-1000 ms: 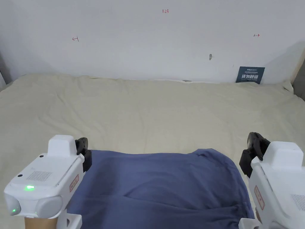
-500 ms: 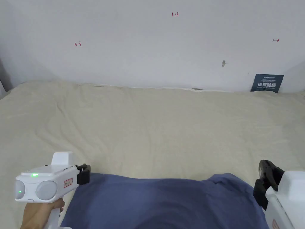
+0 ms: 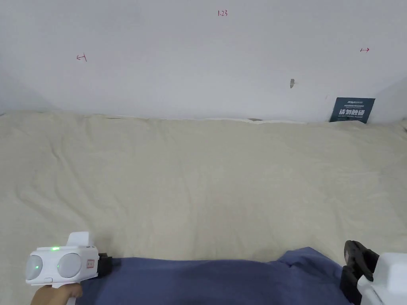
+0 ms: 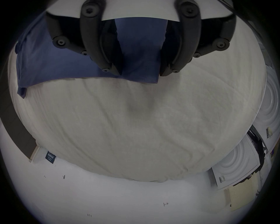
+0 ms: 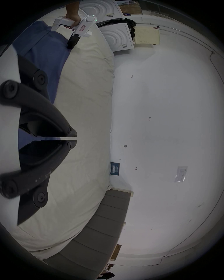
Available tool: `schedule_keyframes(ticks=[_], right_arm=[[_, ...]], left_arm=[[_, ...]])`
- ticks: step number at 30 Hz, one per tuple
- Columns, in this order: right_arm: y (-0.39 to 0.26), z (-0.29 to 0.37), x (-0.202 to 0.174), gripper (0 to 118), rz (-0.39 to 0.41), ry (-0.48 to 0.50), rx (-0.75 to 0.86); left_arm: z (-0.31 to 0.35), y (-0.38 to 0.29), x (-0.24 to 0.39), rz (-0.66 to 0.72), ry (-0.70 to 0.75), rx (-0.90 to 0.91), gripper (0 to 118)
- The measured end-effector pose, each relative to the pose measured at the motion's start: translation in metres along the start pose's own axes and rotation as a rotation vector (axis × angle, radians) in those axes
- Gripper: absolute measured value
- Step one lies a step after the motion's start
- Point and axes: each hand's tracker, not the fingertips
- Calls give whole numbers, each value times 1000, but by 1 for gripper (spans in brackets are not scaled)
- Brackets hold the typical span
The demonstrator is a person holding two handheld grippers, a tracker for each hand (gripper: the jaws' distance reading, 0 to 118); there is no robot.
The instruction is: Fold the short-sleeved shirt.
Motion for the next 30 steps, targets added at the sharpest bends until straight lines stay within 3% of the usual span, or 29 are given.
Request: schedule_keyframes(ticks=[1, 2, 4, 7, 9, 13, 15, 18, 20, 24, 26, 27, 28, 30], right_arm=[[-1, -2, 3, 6, -5, 2, -15], [-1, -3, 5, 6, -12, 1, -29], [-2, -11, 13, 6, -34, 6, -65], [-8, -40, 38, 12, -62, -2, -153], [-12, -66, 52, 31, -62, -10, -225], [-26, -125, 75, 93, -99, 4, -408], [-34, -151, 76, 110, -86, -10, -493], [-51, -184, 80, 108, -44, -28, -571], [-60, -195, 79, 99, -35, -17, -602], [-71, -206, 75, 45, -52, 8, -617], [-75, -205, 71, 41, -36, 0, -616], [-74, -202, 70, 27, -18, -11, -603], [-73, -197, 70, 6, -14, -5, -584], [-66, -181, 70, 2, -32, 7, -554]], left_arm=[[4, -1, 3, -11, 16, 15, 50], [7, -1, 4, -11, -3, 24, 39], [12, -1, 7, -14, -61, 29, 3], [21, -2, 15, -42, -32, 64, 3], [35, -1, 11, -21, -43, 125, 3], [73, 1, 10, -13, -102, 180, 3], [84, 1, 9, -31, -104, 195, 3], [98, 1, 10, -34, -115, 205, 3], [101, 1, 9, -31, -119, 208, 3], [95, -1, 0, -36, -112, 195, 3], [95, -4, 0, -35, -105, 191, 3], [96, -5, 0, -33, -102, 191, 3], [94, -5, -3, -30, -101, 191, 3], [98, -8, -4, -25, -100, 195, 3]])
